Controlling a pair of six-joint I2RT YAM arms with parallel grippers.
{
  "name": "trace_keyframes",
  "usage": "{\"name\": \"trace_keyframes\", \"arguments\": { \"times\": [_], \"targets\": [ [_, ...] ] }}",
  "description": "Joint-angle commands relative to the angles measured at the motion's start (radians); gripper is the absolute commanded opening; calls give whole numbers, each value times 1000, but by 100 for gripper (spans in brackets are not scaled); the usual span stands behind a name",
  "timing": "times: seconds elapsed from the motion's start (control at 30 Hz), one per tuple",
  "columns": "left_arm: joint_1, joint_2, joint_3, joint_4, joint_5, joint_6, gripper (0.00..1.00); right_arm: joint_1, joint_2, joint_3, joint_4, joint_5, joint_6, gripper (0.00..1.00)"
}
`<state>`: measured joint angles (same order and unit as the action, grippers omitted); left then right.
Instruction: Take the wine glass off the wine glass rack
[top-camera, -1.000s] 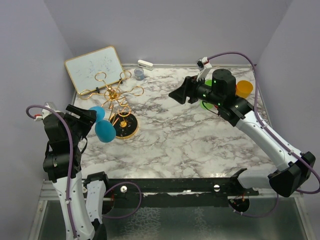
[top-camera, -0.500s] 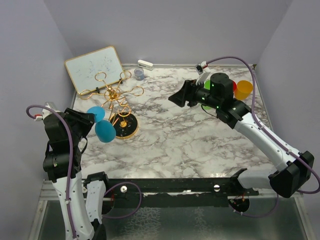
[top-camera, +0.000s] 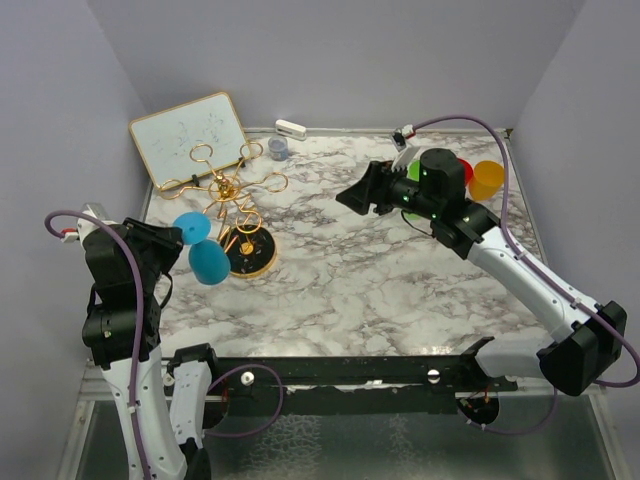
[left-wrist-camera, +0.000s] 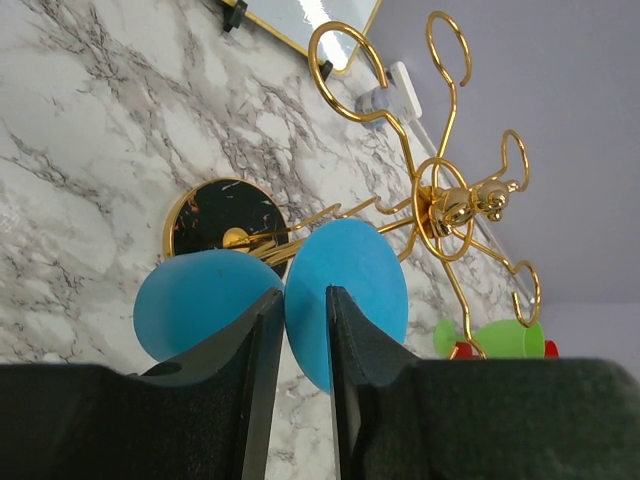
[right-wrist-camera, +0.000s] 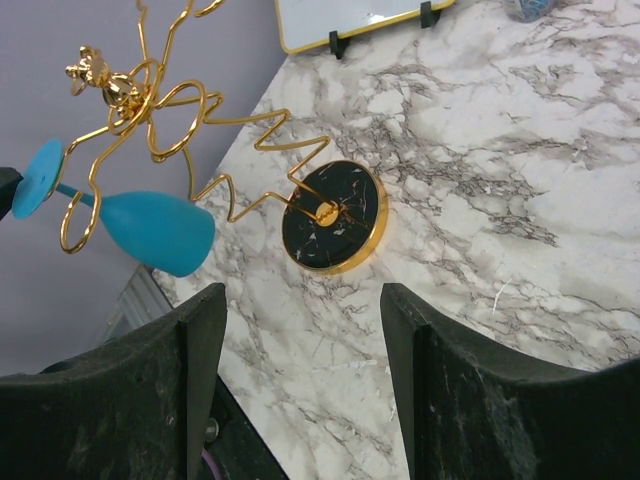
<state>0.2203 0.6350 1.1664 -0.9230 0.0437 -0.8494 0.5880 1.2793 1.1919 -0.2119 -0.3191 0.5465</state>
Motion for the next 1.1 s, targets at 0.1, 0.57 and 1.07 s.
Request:
{"name": "trace_keyframes", "arguments": {
  "times": [0.1, 0.57, 1.07],
  "targets": [
    [-4, 2, -24, 14, -1, 13, 20, 3, -26, -19, 40, -6, 13, 63],
    [-5, -29, -38, 18, -13, -13, 28, 3, -29, -40, 52, -5, 26, 63],
    [-5, -94, -141, 130, 37, -94, 30, 2, -36, -57, 64, -9, 32, 63]
  ]
}}
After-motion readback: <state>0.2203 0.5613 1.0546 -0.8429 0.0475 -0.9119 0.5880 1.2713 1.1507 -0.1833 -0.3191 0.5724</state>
